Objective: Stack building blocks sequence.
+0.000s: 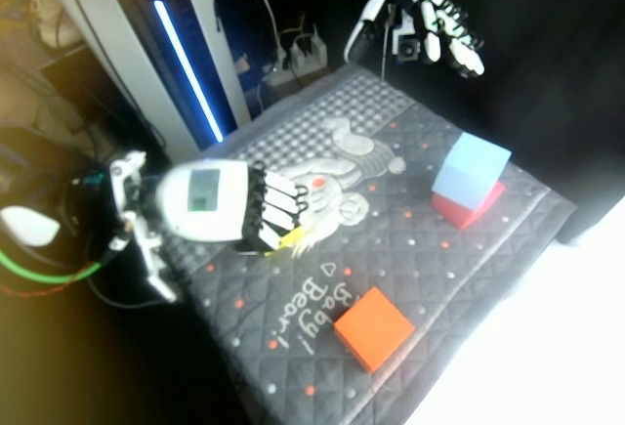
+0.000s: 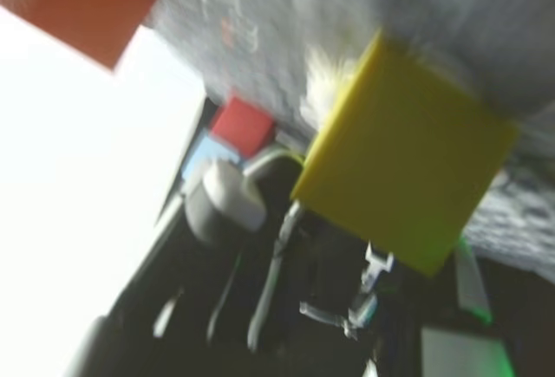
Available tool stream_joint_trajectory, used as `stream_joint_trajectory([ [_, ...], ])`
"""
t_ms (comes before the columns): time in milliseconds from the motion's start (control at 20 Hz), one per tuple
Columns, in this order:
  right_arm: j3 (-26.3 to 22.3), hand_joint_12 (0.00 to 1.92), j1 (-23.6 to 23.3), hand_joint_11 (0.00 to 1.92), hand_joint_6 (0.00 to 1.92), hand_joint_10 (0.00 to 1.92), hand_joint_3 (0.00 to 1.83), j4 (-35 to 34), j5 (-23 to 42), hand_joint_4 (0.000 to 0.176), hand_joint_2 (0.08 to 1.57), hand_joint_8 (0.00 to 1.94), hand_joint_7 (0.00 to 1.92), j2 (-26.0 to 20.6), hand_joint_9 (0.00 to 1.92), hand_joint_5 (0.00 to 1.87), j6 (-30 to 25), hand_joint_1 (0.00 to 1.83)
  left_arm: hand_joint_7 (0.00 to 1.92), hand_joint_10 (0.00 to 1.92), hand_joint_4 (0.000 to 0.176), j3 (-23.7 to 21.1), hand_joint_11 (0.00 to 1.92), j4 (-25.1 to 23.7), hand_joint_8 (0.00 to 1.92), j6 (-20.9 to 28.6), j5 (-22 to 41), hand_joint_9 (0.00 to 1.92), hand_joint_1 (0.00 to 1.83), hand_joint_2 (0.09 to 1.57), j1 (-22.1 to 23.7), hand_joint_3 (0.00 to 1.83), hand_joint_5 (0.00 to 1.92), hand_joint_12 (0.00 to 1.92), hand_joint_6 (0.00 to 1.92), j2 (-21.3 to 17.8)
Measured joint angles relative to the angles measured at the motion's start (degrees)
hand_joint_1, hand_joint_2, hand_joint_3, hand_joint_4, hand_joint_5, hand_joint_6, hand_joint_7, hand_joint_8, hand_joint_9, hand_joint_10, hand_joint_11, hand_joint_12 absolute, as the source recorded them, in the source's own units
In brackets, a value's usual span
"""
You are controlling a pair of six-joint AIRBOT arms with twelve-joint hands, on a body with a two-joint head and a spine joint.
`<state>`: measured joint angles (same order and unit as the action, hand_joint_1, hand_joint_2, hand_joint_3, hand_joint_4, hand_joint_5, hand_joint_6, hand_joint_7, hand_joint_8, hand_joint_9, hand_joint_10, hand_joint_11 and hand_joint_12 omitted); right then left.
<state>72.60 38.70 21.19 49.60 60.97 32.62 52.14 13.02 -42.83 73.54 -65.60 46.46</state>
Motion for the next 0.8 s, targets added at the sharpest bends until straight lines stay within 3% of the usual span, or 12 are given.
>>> stream_joint_trajectory([
  [50,0.11,0.99,0.0,0.71,0.15,0.27,0.0,0.24,-0.09,0.0,1.05,0.12,0.67,0.0,0.85,0.72,-0.02,1.04,0.0,0.0,0.113,-0.02,0.0,0.04,0.0,0.04,-0.04,0.0,0.84,0.79,0.0,0.0,0.17,0.0,0.0,0.26],
  [100,0.15,0.74,0.0,0.57,0.03,0.08,0.0,0.42,-0.17,0.0,1.01,0.02,0.53,0.0,0.7,0.61,-0.31,0.93,0.0,0.0,0.115,-0.02,0.0,0.04,0.0,0.04,-0.17,0.0,0.84,0.79,0.0,0.0,0.17,0.0,0.0,0.44],
  [150,0.15,0.59,0.04,0.41,0.01,0.02,0.0,1.11,-0.79,0.039,0.98,0.0,0.44,0.04,0.56,0.49,-0.39,0.9,0.0,0.0,0.116,-0.02,0.0,0.07,0.0,0.04,-0.26,0.0,0.85,0.8,0.0,0.0,0.17,0.0,0.0,0.46],
  [200,0.15,0.5,0.07,0.22,0.0,0.0,0.0,2.01,-2.32,0.095,0.94,0.0,0.29,0.31,0.34,0.34,-0.22,0.86,0.0,0.0,0.116,-0.02,0.0,-0.02,0.0,0.07,-0.02,0.0,0.85,0.8,0.0,0.0,0.18,0.0,0.0,0.46],
  [250,0.15,0.56,0.2,0.06,0.0,0.0,0.01,2.29,-3.3,0.131,0.91,0.0,0.21,0.46,0.21,0.25,0.09,0.81,0.0,0.0,0.098,-0.02,0.0,-0.15,0.0,0.09,-0.02,0.0,0.85,0.79,0.0,0.0,0.19,0.0,0.01,0.46],
  [300,0.15,0.6,0.17,0.01,0.0,0.0,0.01,2.34,-3.93,0.148,0.9,0.0,0.18,0.48,0.18,0.23,0.11,0.8,0.0,0.0,0.094,0.0,0.0,-0.11,0.0,0.11,-0.04,0.0,0.85,0.79,0.0,0.0,0.18,0.0,0.0,0.46],
  [350,0.09,0.6,0.17,0.0,0.0,0.0,0.0,2.23,-3.98,0.15,0.9,0.0,0.17,0.39,0.18,0.23,0.15,0.79,0.0,0.0,0.089,0.0,0.0,-0.07,0.0,0.13,-0.04,0.0,0.86,0.79,0.0,0.0,0.18,0.0,0.0,0.46],
  [500,-0.33,0.65,0.17,0.0,0.0,0.0,0.0,2.12,-3.39,0.137,0.93,0.0,0.2,-0.17,0.2,0.28,0.15,0.85,0.0,0.0,0.079,0.0,0.0,0.11,0.0,0.22,-0.07,0.0,0.86,0.79,-0.11,0.0,0.19,0.0,0.01,0.46],
  [600,-0.31,0.74,0.17,0.01,0.01,0.0,0.01,2.14,-3.41,0.116,0.95,0.01,0.25,-0.17,0.24,0.33,0.15,0.87,0.0,0.0,0.094,0.0,0.0,-0.04,0.0,0.22,0.0,0.0,0.87,0.79,-0.11,0.0,0.18,0.0,0.0,0.46],
  [700,-0.31,0.9,0.17,0.39,0.01,0.04,0.0,2.12,-3.39,0.056,1.02,0.02,0.53,-0.17,0.59,0.5,0.15,0.93,0.0,0.0,0.107,0.0,0.0,-0.09,0.0,0.24,-0.02,0.0,0.86,0.79,-0.11,0.0,0.17,0.0,0.0,0.46],
  [750,-0.31,1.01,0.17,0.51,0.01,0.08,0.0,2.12,-3.28,0.009,1.04,0.03,0.67,-0.17,0.75,0.59,0.15,0.96,0.0,0.0,0.109,0.0,0.0,-0.04,0.0,0.24,0.0,0.0,0.86,0.79,-0.11,0.0,0.17,0.0,0.0,0.46],
  [800,-0.31,1.24,0.17,0.62,0.01,0.17,0.0,2.1,-3.3,0.0,1.05,0.03,0.8,-0.17,0.89,0.71,0.13,1.06,0.0,0.0,0.105,0.0,0.0,0.04,0.0,0.24,-0.02,0.0,0.84,0.79,-0.11,0.0,0.17,0.0,0.0,0.46],
])
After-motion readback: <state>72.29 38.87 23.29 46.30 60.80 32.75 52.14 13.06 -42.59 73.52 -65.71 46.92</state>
